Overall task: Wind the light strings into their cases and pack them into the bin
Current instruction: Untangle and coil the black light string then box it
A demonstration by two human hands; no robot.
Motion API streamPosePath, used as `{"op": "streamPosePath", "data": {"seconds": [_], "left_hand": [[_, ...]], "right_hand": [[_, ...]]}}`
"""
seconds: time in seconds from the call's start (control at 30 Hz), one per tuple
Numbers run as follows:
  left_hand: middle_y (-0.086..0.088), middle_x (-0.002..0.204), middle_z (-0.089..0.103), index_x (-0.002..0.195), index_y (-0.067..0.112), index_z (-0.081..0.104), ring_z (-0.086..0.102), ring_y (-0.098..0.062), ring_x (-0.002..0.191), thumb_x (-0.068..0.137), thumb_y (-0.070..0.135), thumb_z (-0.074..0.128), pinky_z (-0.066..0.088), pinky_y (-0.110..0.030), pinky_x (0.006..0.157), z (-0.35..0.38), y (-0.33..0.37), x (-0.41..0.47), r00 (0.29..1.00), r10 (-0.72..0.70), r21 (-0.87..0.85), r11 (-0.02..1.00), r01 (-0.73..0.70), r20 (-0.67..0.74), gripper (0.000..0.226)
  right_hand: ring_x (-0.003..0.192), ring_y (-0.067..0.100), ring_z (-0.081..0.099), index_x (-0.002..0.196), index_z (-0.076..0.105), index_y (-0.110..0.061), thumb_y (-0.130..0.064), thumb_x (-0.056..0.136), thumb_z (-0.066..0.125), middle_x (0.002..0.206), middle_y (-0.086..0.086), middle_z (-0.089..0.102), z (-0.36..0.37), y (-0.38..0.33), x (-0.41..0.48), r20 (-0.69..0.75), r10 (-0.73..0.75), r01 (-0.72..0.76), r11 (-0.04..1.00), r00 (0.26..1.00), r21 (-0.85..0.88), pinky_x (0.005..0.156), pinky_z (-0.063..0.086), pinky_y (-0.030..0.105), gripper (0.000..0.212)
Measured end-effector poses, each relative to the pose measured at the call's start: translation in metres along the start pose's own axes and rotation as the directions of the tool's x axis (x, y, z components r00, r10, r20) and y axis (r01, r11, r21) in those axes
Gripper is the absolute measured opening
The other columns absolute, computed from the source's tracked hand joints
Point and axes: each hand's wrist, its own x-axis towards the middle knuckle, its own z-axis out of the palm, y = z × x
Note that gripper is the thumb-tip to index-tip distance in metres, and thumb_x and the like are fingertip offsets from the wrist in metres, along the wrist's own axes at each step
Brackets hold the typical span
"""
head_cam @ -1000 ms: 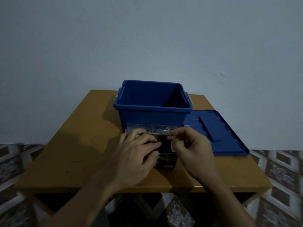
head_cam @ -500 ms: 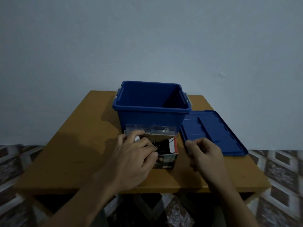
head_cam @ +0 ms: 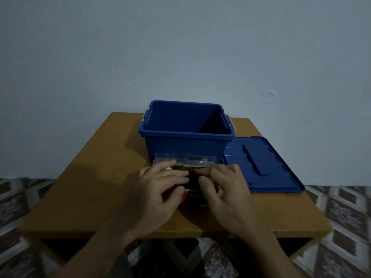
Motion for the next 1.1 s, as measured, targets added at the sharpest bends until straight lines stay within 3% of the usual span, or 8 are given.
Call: {"op": "streamPosePath", "data": {"seconds": [0.1,0.2,0.37,0.47,0.63,0.83,1.0,1.1], "left_hand": [[0.018,0.121,0.064,0.111,0.023,0.073,0.052,-0.001,0.123,0.092,0.034,0.054,0.049,-0.027,0.099,-0.002,-0.002,-0.002,0.986,-0.051,-0.112,0.993,0.034,-0.157,0.029],[0.019,0.123,0.058,0.116,0.026,0.069,0.053,-0.005,0.12,0.092,0.041,0.05,0.057,-0.033,0.089,-0.005,-0.002,-0.002,0.967,-0.173,-0.219,0.967,0.132,-0.184,0.034],[0.024,0.145,0.047,0.138,0.032,0.057,0.033,-0.003,0.141,0.096,0.026,0.053,0.026,-0.01,0.111,-0.007,0.01,0.008,1.0,-0.005,-0.057,0.998,0.005,-0.004,0.043],[0.024,0.149,0.044,0.14,0.035,0.055,0.025,0.002,0.144,0.098,0.026,0.05,0.023,-0.017,0.114,-0.002,0.01,0.013,0.998,-0.005,-0.009,1.0,0.006,0.064,0.043],[0.025,0.131,0.058,0.118,0.033,0.071,0.037,-0.002,0.136,0.096,0.038,0.05,0.04,-0.039,0.108,0.003,0.004,0.015,0.995,-0.037,0.07,0.997,0.03,0.093,0.03],[0.028,0.117,0.063,0.119,0.038,0.068,0.038,0.002,0.128,0.094,0.051,0.05,0.031,-0.03,0.104,0.001,0.014,0.019,0.991,-0.005,0.119,0.993,-0.012,0.136,0.033],[0.028,0.121,0.063,0.117,0.038,0.071,0.036,-0.001,0.131,0.097,0.057,0.042,0.03,-0.032,0.106,0.004,0.009,0.012,0.983,0.003,0.2,0.979,-0.04,0.183,0.041],[0.027,0.127,0.06,0.121,0.037,0.069,0.028,-0.002,0.138,0.099,0.059,0.033,0.028,-0.035,0.111,0.008,0.008,0.008,0.977,0.001,0.25,0.967,-0.055,0.214,0.048]], "right_hand": [[0.093,0.004,0.04,0.099,0.069,-0.028,-0.051,0.1,0.031,0.095,-0.021,0.051,0.0,0.003,0.002,-0.01,0.055,-0.056,0.998,0.998,-0.024,0.081,0.037,0.027,0.045],[0.093,0.007,0.031,0.105,0.067,-0.025,-0.052,0.098,0.022,0.102,-0.01,0.046,-0.001,0.004,0.008,0.062,0.041,-0.019,0.946,0.997,-0.324,0.078,0.034,0.031,0.052],[0.099,0.013,0.029,0.129,0.056,-0.033,-0.052,0.096,0.017,0.111,-0.004,0.037,-0.009,-0.005,0.019,0.31,0.059,0.101,0.873,0.949,-0.477,0.081,0.038,0.032,0.054],[0.101,0.011,0.024,0.136,0.05,-0.037,-0.052,0.099,0.022,0.116,-0.005,0.032,-0.015,-0.004,0.023,0.373,0.089,0.103,0.88,0.923,-0.465,0.086,0.036,0.03,0.049],[0.106,0.01,0.028,0.139,0.051,-0.042,-0.046,0.103,0.038,0.113,-0.008,0.033,-0.017,0.002,0.022,0.387,0.095,0.039,0.945,0.917,-0.324,0.094,0.038,0.031,0.039],[0.101,0.009,0.033,0.125,0.063,-0.037,-0.041,0.101,0.049,0.105,-0.011,0.04,-0.015,0.008,0.02,0.355,0.063,0.003,0.983,0.933,-0.182,0.083,0.033,0.021,0.028],[0.092,0.004,0.054,0.09,0.067,-0.035,-0.033,0.09,0.069,0.095,-0.011,0.058,-0.023,0.018,0.015,0.176,0.168,-0.203,0.958,0.97,0.204,0.075,0.04,0.019,0.003],[0.094,0.009,0.06,0.089,0.072,-0.032,-0.035,0.091,0.069,0.096,-0.009,0.064,-0.03,0.022,0.009,0.235,0.146,-0.224,0.91,0.961,0.349,0.08,0.049,0.027,0.004]]}}
